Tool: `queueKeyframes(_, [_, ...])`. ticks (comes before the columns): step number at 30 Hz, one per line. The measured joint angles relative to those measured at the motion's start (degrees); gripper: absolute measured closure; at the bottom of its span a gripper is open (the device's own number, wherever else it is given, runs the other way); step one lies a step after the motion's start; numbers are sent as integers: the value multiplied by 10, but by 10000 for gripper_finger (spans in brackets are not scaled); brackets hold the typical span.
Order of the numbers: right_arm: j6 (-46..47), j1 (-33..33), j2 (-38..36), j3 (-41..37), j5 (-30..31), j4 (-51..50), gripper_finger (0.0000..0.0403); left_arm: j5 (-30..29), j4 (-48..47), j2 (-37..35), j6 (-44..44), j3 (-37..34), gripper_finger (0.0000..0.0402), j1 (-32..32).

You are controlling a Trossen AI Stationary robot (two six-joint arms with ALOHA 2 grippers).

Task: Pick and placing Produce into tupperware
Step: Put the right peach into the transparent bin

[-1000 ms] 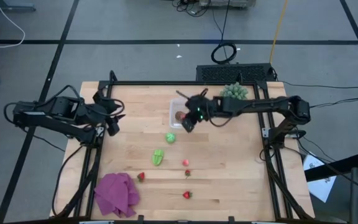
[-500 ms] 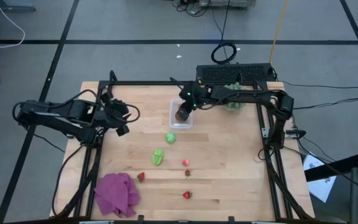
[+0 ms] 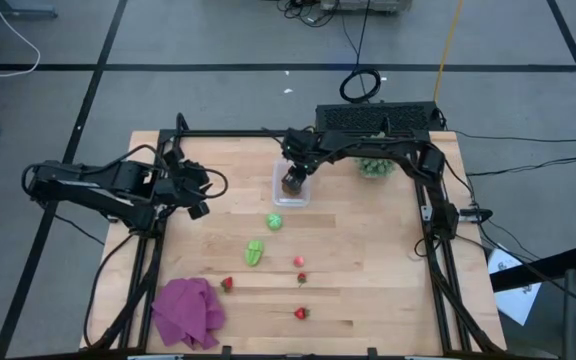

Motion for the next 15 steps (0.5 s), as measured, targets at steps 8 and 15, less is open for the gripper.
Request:
queueKeyframes(8, [-4,-2,2,0,0,-18,284,0,0,-1,0,0,197,0])
queueKeyframes(15, [-6,-3,2,0,0,-23,284,1,0,0,0,0,197,0])
